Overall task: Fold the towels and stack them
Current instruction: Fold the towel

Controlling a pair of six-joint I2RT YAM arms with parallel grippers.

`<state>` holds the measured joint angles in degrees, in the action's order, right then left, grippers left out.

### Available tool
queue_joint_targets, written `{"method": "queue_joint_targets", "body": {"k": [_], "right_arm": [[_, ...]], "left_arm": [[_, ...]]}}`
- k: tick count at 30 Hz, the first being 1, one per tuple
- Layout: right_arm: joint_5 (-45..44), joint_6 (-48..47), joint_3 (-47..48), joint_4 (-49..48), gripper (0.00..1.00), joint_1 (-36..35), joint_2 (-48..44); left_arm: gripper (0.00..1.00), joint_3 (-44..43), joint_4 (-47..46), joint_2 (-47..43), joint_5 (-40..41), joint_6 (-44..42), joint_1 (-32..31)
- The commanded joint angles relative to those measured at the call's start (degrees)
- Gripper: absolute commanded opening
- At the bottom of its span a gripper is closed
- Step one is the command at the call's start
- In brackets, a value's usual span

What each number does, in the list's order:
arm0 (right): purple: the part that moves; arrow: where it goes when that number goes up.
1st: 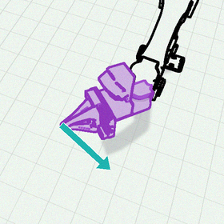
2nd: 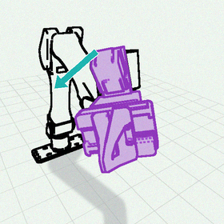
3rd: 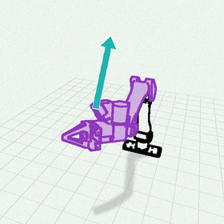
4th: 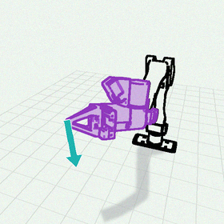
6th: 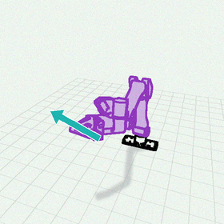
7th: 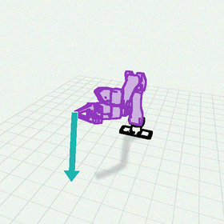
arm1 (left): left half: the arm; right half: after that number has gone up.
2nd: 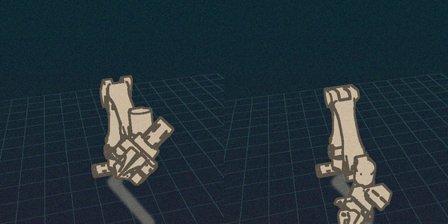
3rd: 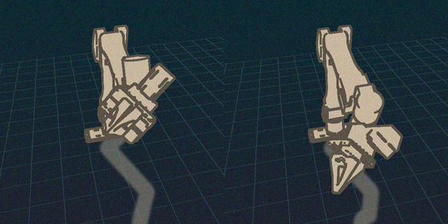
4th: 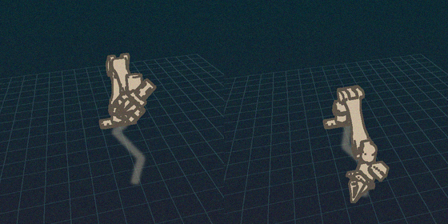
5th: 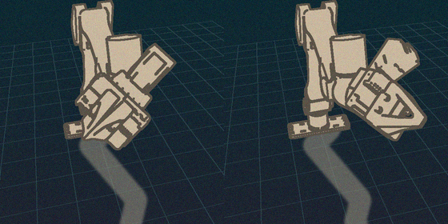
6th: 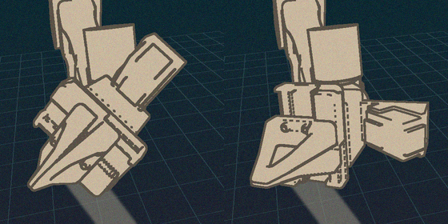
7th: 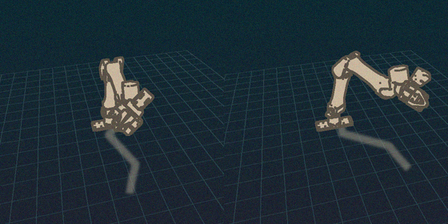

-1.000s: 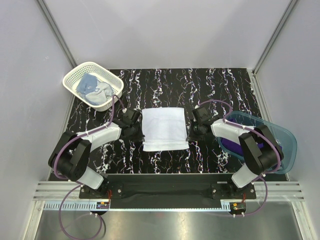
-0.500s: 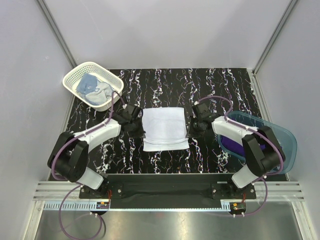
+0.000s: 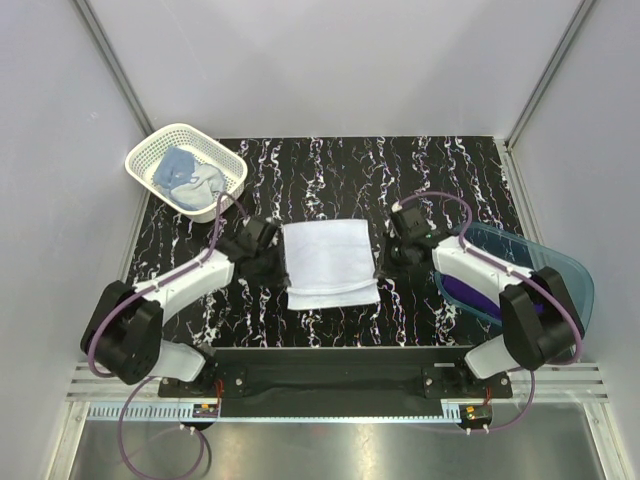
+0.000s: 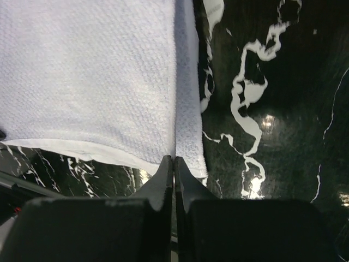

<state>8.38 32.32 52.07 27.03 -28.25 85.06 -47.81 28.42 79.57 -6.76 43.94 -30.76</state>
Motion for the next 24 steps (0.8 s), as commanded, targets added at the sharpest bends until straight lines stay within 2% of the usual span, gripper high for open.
{"method": "queue_joint_targets", "body": {"k": [1,5,8,12,14,16,20,24], "right_arm": [[3.3,0.8,-4.7,-3.8,0.00,-0.6,-1.7],[4.5,1.7,-8.6,-8.4,0.00,-0.6,-0.1],[4.5,1.2,-6.3,-8.7,0.00,-0.6,1.5],[2.2,-1.8,2.3,-2.3,0.00,-0.6,1.3],[1.4,-3.0,6.6,3.3,0.00,-0.6,0.6],[2.2,-3.0,7.5,6.8,0.00,-0.6,-1.9],[4.4,-3.3,1.8,7.6,0.00,-0.7,-7.0],[5.2,-1.5,-6.2,4.2,0.00,-0.7,-11.4]], "left_arm": [[0.00,6.7,-5.7,-1.0,-3.9,2.2,-0.4],[0.00,8.7,-7.8,0.8,-3.7,2.6,-1.0],[0.00,6.8,-6.5,1.6,-2.6,1.9,-1.0],[0.00,-2.1,1.9,1.6,0.3,-0.4,-1.0],[0.00,-5.7,6.2,-1.2,0.3,-0.8,-1.1],[0.00,-6.5,8.6,-3.4,0.3,-0.4,-1.3],[0.00,-2.7,7.4,-7.8,-2.4,1.0,-2.0],[0.00,6.0,2.2,-10.0,-3.8,2.9,-2.8]]}}
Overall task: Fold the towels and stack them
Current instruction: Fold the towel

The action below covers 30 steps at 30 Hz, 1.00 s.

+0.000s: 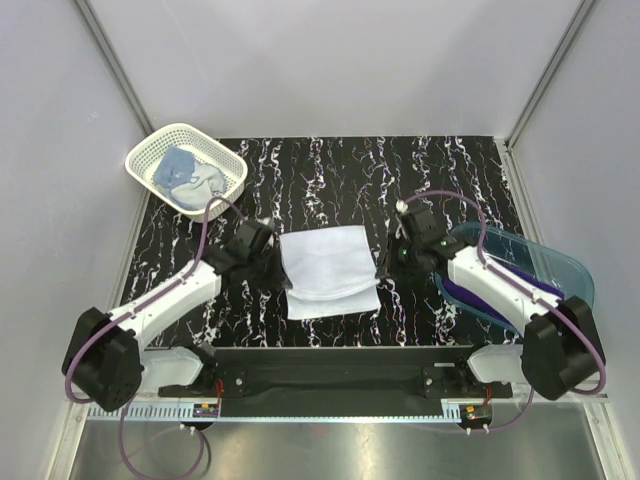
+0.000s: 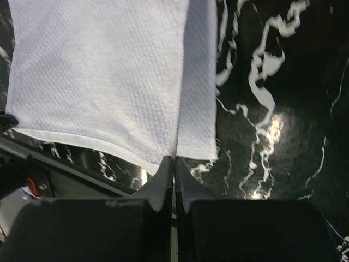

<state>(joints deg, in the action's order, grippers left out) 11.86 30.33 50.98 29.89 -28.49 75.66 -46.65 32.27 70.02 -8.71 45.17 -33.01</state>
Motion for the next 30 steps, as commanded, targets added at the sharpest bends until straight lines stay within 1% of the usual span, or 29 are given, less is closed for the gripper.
{"method": "queue_joint_targets", "body": {"k": [1,4,7,10,13,17,23,26,30], "right_arm": [[2.4,1.0,-6.7,-1.3,0.00,-0.4,-2.5],[2.3,2.6,-12.8,-6.5,0.00,-0.4,-2.3],[1.9,2.8,-14.0,-8.8,0.00,-0.3,0.2],[1.9,3.0,-14.9,-9.8,0.00,-0.5,1.2],[2.1,3.0,-15.1,-9.9,0.00,-0.5,2.2],[1.7,2.9,-15.7,-9.8,0.00,-0.5,3.0],[1.2,4.1,-17.5,-8.7,0.00,-0.5,0.4],[1.4,4.1,-16.8,-7.8,0.00,-0.5,-0.9],[1.1,4.0,-16.0,-6.0,0.00,-0.5,-1.2]], "left_arm": [[0.00,8.1,-4.5,-0.7,-2.6,2.4,-0.6],[0.00,11.8,-8.3,0.5,-3.4,3.0,-0.6],[0.00,13.3,-11.0,2.0,-4.3,3.2,-0.9],[0.00,14.5,-11.2,2.3,-2.9,3.3,-1.3],[0.00,15.0,-10.5,2.0,-1.1,2.9,-1.3],[0.00,15.2,-10.6,2.8,-1.1,2.4,-1.4],[0.00,15.8,-9.1,1.0,-0.5,2.3,-1.5],[0.00,15.3,-8.2,-0.3,0.0,2.0,-1.5],[0.00,15.4,-7.7,0.1,0.4,1.9,-1.6]]}}
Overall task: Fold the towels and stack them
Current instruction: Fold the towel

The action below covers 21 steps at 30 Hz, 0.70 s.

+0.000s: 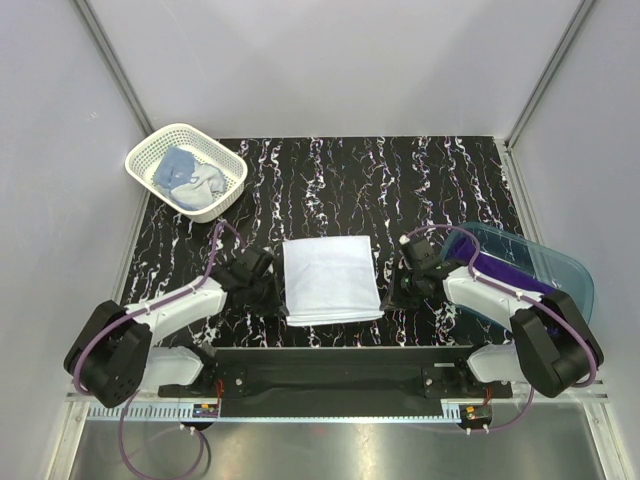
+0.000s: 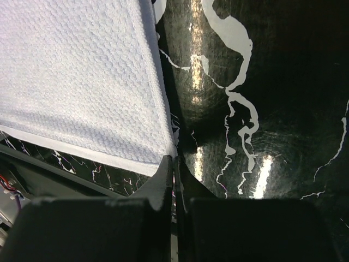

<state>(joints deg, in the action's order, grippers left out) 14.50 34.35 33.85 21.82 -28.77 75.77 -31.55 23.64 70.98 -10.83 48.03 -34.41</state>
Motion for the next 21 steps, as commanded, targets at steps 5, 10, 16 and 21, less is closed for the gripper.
{"method": "queue_joint_targets", "body": {"k": [5,10,16,21], "right_arm": [[-0.9,0.9,0.3,1.7,0.00,-0.6,-1.2],[-1.7,-1.0,6.9,5.9,0.00,-0.7,-1.9],[-0.2,0.5,6.5,8.3,0.00,-0.8,-4.1],[1.1,2.5,0.6,3.7,0.00,-1.1,-3.1]], "left_arm": [[0.00,1.9,0.6,-1.9,1.3,-0.2,-0.2],[0.00,-7.5,9.7,-5.5,2.2,-1.4,-0.2],[0.00,-7.3,13.0,-9.5,2.0,0.8,-1.9],[0.00,2.4,4.1,-7.8,-0.1,3.0,-2.6]]}}
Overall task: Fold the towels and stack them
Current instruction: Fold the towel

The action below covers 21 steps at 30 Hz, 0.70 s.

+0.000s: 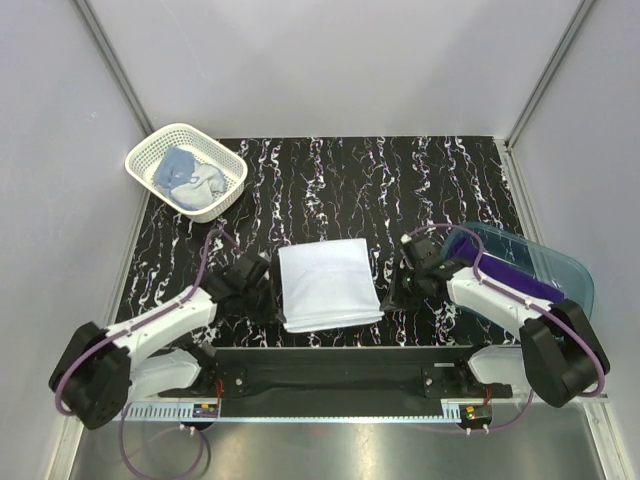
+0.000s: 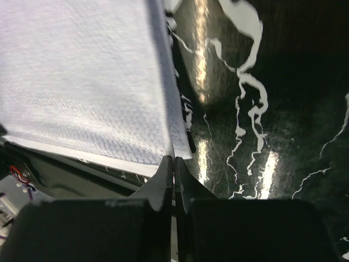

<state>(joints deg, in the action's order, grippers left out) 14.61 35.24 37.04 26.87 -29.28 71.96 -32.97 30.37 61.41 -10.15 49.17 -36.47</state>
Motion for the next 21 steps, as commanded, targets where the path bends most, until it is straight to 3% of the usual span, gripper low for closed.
{"method": "queue_joint_targets", "body": {"k": [1,13,15,18,19,21], "right_arm": [[1.1,2.2,-2.9,-1.9,0.00,-0.6,1.0],[1.6,3.1,-6.4,-5.4,0.00,-1.3,2.7],[1.6,3.3,-7.0,-5.2,0.07,-1.5,2.2],[2.0,4.0,-7.2,-4.3,0.16,-1.7,0.6],[1.7,4.2,-6.8,-3.6,0.19,-1.7,-0.7],[0.6,4.2,-4.8,-0.3,0.33,-1.7,-2.0]], "left_arm": [[0.00,4.8,-3.0,3.0,-0.4,1.9,-0.7],[0.00,8.2,-5.1,4.7,1.3,1.4,-1.0],[0.00,7.9,-4.4,4.1,1.4,1.1,-1.0],[0.17,6.0,-1.5,3.8,2.1,0.2,-1.1],[0.30,5.3,-0.6,3.5,2.4,0.1,-1.0],[0.42,3.2,2.8,2.5,4.0,-0.9,-1.0]]}}
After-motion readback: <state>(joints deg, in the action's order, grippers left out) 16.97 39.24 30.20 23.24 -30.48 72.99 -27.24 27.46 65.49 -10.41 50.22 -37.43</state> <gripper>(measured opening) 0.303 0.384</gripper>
